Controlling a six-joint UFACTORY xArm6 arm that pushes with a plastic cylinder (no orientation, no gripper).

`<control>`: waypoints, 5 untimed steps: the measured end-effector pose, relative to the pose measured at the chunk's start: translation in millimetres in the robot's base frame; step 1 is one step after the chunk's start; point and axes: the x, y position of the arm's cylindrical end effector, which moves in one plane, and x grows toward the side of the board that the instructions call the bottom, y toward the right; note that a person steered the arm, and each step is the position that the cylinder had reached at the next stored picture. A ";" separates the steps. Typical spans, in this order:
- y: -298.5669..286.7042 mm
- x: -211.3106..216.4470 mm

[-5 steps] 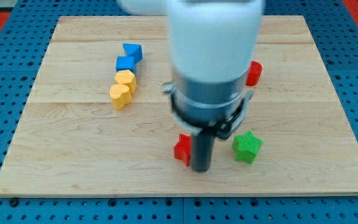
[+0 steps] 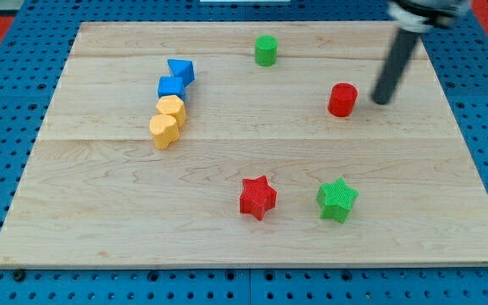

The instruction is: Move the red circle parallel below the yellow heart

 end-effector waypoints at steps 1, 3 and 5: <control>-39.6 -43.5; -72.1 -2.0; -53.9 74.0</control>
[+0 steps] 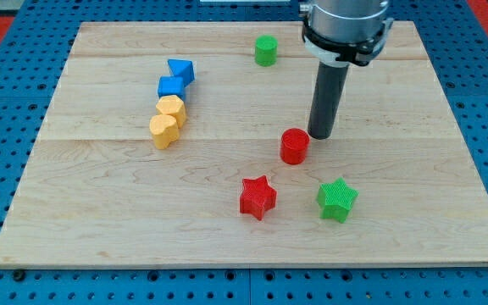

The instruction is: Move the red circle parallel below the yellow heart

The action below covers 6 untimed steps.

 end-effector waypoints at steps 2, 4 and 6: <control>-83.3 35.8; -113.9 -26.2; -160.2 39.2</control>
